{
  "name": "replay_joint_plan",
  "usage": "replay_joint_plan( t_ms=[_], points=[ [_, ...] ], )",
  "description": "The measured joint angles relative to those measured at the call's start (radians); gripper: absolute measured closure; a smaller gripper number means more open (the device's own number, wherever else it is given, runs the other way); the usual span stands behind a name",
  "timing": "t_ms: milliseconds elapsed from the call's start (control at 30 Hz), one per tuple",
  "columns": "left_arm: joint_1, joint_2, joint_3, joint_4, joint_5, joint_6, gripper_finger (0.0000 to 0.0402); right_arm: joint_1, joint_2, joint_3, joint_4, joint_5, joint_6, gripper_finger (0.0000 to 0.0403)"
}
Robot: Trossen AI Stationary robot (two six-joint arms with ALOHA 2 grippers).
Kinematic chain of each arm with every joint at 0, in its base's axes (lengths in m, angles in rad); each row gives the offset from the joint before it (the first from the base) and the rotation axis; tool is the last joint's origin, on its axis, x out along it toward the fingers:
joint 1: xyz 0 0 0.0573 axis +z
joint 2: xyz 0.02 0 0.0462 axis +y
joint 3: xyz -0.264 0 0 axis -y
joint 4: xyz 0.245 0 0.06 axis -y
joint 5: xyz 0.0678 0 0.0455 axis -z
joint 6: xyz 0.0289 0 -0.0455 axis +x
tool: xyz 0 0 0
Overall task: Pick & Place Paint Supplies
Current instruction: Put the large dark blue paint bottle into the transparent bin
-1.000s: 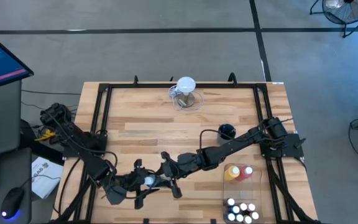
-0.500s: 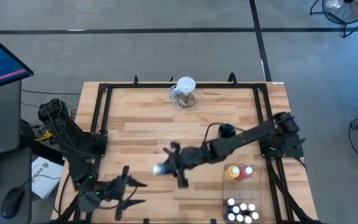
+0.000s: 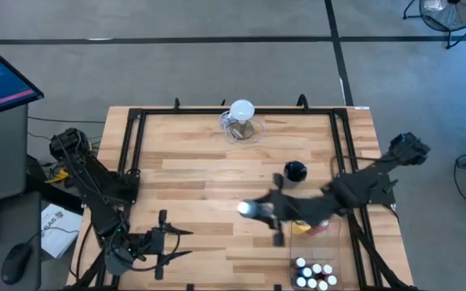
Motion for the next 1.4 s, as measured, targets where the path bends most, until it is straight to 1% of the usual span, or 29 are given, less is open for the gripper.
replay_joint_plan(
  t_ms=[100,133,233,333,467,600,667,733,833,900,1000,1100,1167,1233,1400],
  points=[
    [0.034,0.0,-0.001,0.0,0.0,0.019,0.0211,0.086,-0.048,-0.043,-0.001,0.112,0.04,0.0265],
    [0.052,0.001,-0.001,0.0,0.016,0.019,0.0212,0.114,-0.061,-0.057,-0.001,0.151,0.058,0.0265],
    [0.134,0.001,-0.002,0.004,0.115,0.03,0.0215,0.201,-0.082,-0.088,0.007,0.281,0.109,0.0265],
    [0.229,0.002,-0.002,0.061,0.251,0.095,0.0214,0.285,-0.083,-0.127,0.056,0.398,0.147,0.0265],
    [0.345,0.002,-0.003,0.24,0.45,0.25,0.0213,0.392,-0.041,-0.143,0.045,0.526,0.228,0.0265],
    [0.439,0.002,-0.003,0.445,0.596,0.384,0.0215,0.474,0.017,-0.143,0.047,0.677,0.291,0.0265],
    [0.492,0.009,-0.003,0.519,0.694,0.389,0.0214,0.515,0.042,-0.143,0.045,0.751,0.327,0.0265],
    [0.545,0.041,-0.002,0.602,0.798,0.384,0.0213,0.552,0.067,-0.142,0.047,0.803,0.365,0.0265],
    [0.6,0.14,0.003,0.754,0.888,0.361,0.0213,0.596,0.098,-0.142,0.045,0.846,0.422,0.0265],
    [0.624,0.232,0.031,0.828,0.92,0.343,0.0214,0.611,0.109,-0.142,0.044,0.869,0.451,0.0265],
    [0.64,0.395,0.127,0.862,0.957,0.33,0.0214,0.613,0.123,-0.142,0.042,0.876,0.489,0.0265],
    [0.626,0.511,0.238,0.861,0.973,0.394,0.0213,0.618,0.121,-0.141,0.037,0.877,0.517,0.0265],
    [0.608,0.542,0.293,0.864,0.97,0.453,0.0213,0.62,0.121,-0.141,0.029,0.877,0.52,0.0265],
    [0.604,0.561,0.335,0.876,0.971,0.479,0.0215,0.62,0.121,-0.141,0.023,0.885,0.518,0.0265],
    [0.624,0.578,0.334,0.869,0.964,0.46,0.0213,0.638,0.119,-0.141,0.012,0.953,0.492,0.0265]
  ],
)
